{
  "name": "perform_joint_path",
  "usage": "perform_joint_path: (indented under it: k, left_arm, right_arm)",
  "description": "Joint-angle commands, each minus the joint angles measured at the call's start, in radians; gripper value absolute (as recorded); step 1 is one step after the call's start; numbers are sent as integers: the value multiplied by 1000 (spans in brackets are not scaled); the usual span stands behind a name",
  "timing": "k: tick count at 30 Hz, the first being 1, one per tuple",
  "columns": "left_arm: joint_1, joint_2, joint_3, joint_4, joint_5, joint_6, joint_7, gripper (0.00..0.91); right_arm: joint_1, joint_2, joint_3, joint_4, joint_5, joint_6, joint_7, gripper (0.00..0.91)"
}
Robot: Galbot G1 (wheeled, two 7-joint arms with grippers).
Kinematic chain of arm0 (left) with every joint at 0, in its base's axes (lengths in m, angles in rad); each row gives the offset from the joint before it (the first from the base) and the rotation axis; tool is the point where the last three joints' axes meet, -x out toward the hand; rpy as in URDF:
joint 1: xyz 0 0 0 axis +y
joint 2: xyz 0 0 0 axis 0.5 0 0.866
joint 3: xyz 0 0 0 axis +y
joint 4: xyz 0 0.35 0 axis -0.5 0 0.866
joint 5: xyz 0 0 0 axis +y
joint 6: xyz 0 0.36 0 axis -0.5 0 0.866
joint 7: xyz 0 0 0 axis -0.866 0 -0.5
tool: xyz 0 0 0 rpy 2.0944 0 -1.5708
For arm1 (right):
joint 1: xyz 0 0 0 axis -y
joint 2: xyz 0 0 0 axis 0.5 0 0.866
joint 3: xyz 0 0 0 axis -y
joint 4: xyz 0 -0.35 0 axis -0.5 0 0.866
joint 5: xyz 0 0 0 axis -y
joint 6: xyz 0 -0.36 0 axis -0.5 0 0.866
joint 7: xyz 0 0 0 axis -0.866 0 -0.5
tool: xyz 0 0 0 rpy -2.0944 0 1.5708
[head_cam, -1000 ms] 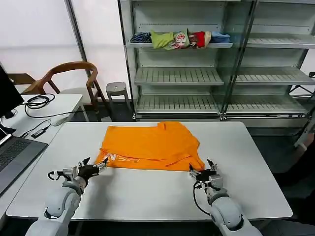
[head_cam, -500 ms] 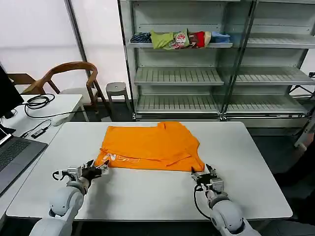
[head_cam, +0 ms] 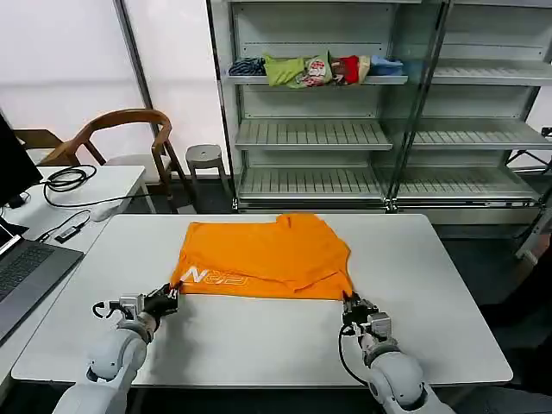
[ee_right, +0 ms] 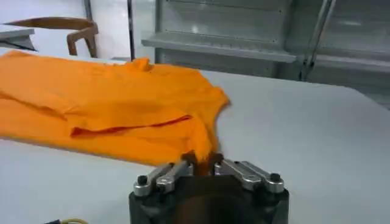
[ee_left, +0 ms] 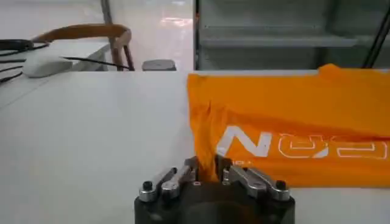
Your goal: Fold and organize the clothes.
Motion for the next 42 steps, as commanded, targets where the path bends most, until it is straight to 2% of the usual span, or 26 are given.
perform_joint_path:
  k: [1,9,17,29,42]
  left_arm:
    - [11,-2,0,-18,7,13,17,10]
    - [95,12,-13,-149,6,32,19,20]
    - [270,16,-62,-303,8,37,24,10]
    - [474,24,-113,-420,25,-6,41,10]
    - [498,34,-141,-432,27,-14,43,10]
  right_arm:
    - [-2,0,1,6,2,-1,-1,0]
    - [-79,-21,9,100,-31,6,-7,0]
    - [-238,-45,37,207,-95,50,-22,0]
    - [-430,-59,68,333,-157,91,-26,0]
    - [-489,-74,101,355,-184,109,-34,0]
